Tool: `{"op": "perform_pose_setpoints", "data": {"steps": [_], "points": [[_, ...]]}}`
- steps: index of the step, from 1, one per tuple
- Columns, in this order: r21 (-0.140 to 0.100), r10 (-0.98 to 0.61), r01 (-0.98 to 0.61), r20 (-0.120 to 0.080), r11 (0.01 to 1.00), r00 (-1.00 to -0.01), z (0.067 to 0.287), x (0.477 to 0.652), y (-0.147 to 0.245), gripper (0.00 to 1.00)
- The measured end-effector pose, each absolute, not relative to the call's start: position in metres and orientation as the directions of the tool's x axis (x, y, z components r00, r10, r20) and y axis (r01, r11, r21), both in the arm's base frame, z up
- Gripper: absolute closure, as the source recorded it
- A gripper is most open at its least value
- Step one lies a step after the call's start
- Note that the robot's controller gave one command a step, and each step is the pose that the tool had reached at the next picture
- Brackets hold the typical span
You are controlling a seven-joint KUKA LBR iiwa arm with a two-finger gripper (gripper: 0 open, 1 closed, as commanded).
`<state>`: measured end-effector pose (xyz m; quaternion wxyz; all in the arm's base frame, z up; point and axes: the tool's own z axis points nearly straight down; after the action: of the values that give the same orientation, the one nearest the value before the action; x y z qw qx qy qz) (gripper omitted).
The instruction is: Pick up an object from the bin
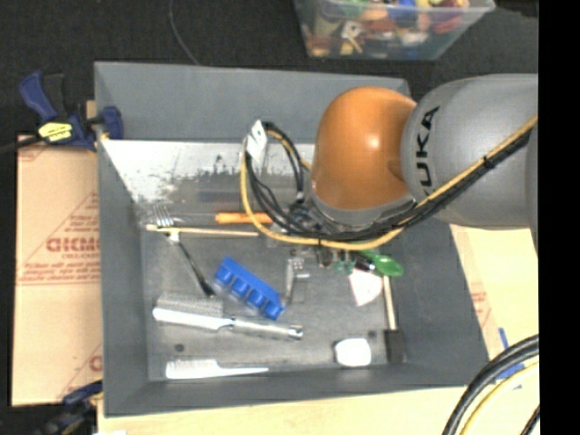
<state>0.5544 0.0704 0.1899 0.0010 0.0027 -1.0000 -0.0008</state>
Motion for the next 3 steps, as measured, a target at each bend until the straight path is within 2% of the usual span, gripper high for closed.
{"op": "perform_pose_setpoints", "data": {"steps": [1, 2, 3], "points": [[0.002, -0.003, -0.003, -0.003, 1.000, -1.000, 0.192, 0.556, 0.070, 0.00], [0.005, 0.164, 0.164, -0.007, 0.986, -0.986, 0.094, 0.569, 0.077, 0.00], [0.006, 0.167, 0.167, -0.010, 0.986, -0.986, 0.141, 0.570, 0.090, 0.00]]}}
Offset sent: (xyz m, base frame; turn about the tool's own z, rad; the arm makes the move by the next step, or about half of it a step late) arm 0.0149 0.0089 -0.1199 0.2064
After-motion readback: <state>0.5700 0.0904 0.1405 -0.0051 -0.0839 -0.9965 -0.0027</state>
